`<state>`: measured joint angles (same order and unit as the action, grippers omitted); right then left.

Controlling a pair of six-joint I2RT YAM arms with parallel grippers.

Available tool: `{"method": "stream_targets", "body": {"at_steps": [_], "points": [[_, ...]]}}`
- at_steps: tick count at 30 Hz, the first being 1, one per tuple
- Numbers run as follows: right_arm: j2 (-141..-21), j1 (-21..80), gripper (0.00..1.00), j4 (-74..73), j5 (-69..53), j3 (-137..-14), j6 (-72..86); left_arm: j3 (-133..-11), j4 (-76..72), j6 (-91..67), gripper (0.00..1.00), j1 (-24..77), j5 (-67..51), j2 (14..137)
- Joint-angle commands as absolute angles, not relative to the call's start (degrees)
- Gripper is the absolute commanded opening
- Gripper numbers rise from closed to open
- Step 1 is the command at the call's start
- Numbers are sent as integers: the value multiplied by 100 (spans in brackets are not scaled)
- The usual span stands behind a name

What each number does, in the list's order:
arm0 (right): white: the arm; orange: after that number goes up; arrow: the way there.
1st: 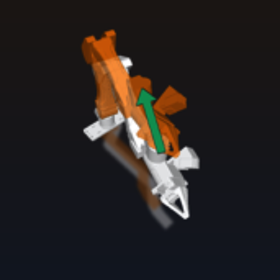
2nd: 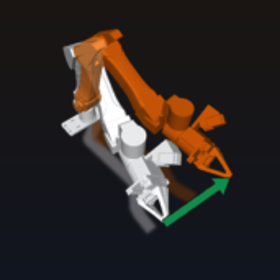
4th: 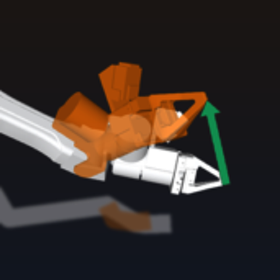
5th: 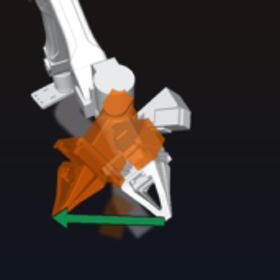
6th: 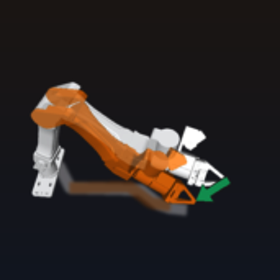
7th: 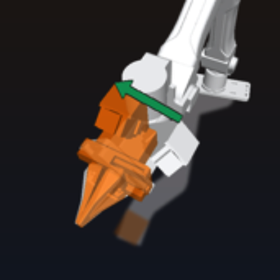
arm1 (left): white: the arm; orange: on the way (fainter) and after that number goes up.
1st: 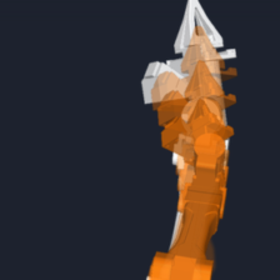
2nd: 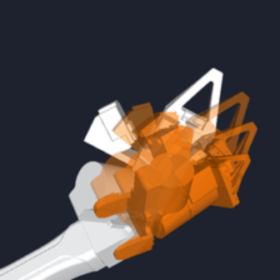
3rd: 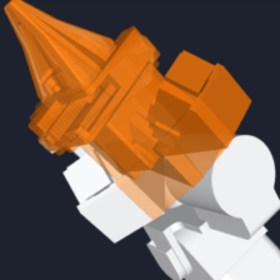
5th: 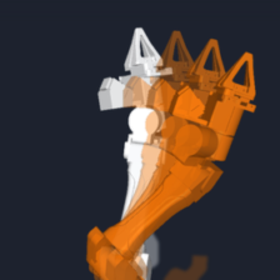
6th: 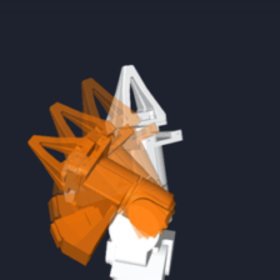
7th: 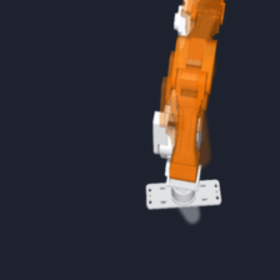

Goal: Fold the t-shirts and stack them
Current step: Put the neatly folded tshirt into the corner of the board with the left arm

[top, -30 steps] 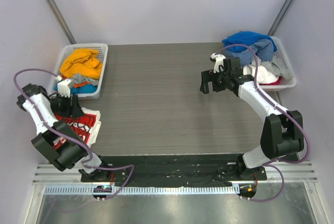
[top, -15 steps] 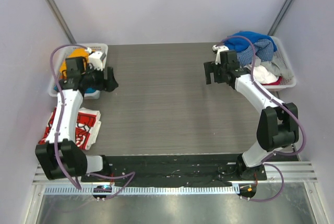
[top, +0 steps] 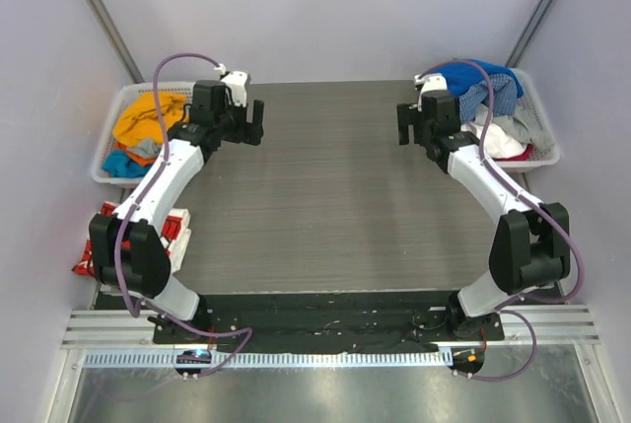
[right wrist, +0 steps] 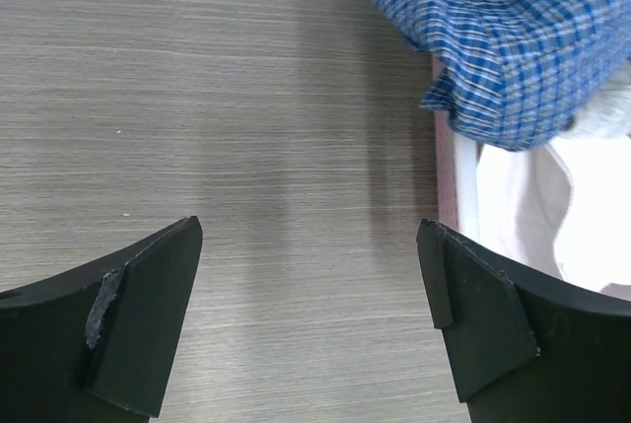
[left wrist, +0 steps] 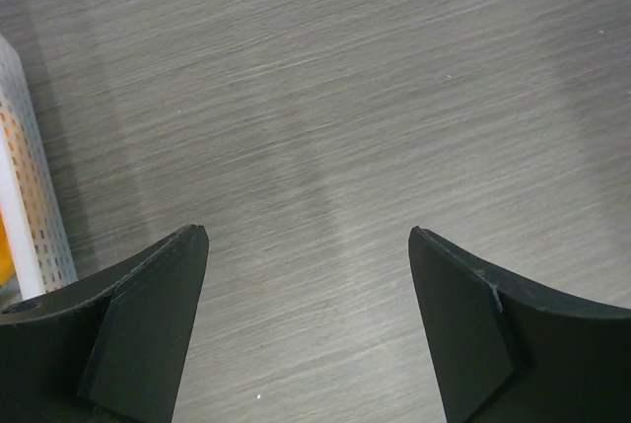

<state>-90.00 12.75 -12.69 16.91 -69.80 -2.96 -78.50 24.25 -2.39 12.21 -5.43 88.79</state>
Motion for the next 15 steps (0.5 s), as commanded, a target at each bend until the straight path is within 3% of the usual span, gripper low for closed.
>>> {"method": "stream_targets", "body": {"at_steps": [1, 15], "points": [[-8403, 1301, 100, -545, 2100, -6742, -404, -7945, 1899, -194, 88, 1467, 281, 8973], [-8271, 1301, 99, -457, 2241, -6530, -492, -7682, 1450, -114, 88, 1626, 729, 8850]]}}
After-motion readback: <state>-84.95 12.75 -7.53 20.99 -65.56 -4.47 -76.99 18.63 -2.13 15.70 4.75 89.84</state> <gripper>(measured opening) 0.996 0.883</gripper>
